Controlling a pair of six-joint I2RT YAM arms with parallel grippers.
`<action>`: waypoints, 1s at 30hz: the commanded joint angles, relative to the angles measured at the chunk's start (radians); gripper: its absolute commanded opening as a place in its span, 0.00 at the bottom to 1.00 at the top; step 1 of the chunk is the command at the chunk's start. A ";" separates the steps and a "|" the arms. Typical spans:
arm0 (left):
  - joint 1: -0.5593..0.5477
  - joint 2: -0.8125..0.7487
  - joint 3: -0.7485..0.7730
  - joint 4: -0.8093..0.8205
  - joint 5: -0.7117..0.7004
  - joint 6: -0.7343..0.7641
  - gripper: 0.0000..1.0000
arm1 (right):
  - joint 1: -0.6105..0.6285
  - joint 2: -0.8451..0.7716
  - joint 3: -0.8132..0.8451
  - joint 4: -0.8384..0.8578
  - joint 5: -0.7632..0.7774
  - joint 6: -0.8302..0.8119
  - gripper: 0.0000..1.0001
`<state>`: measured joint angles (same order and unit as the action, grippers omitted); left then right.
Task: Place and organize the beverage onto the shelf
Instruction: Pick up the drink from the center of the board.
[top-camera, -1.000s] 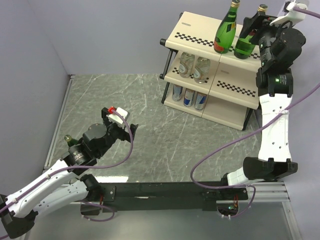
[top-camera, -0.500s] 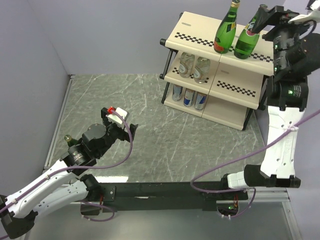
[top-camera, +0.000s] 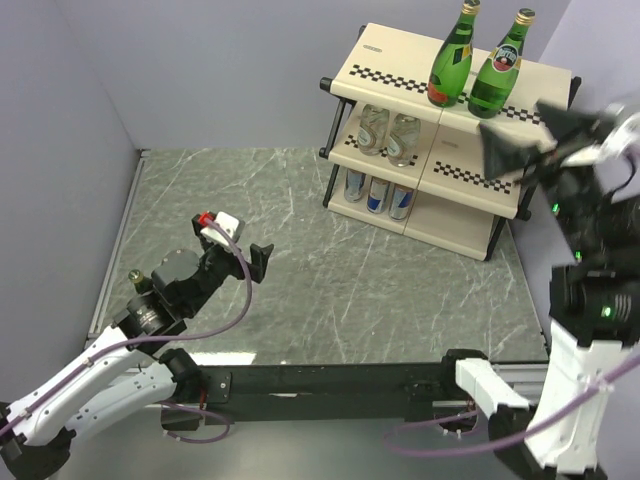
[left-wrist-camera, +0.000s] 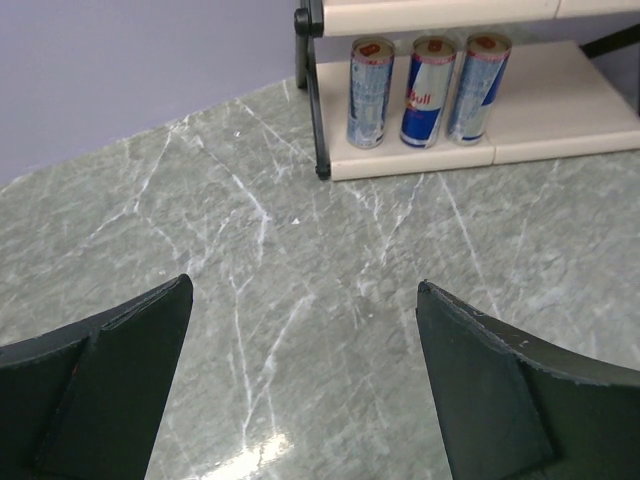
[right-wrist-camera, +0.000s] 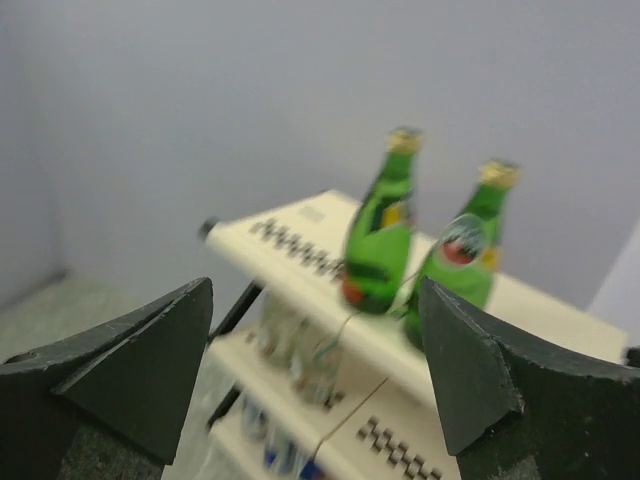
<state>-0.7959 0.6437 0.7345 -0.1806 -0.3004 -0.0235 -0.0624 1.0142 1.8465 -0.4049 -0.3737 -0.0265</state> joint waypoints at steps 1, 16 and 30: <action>0.017 -0.021 0.009 0.058 0.061 -0.052 0.99 | 0.001 -0.098 -0.151 -0.107 -0.316 -0.090 0.89; 0.018 -0.220 0.045 -0.132 0.052 -0.452 0.99 | 0.436 -0.157 -0.725 -0.074 -0.432 -0.252 0.65; 0.018 -0.276 0.179 -0.462 -0.259 -0.650 1.00 | 0.622 0.027 -0.908 0.009 -0.430 -0.385 0.56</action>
<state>-0.7818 0.3187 0.8326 -0.5644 -0.4717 -0.6392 0.5491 1.0382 0.9455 -0.4530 -0.8055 -0.3771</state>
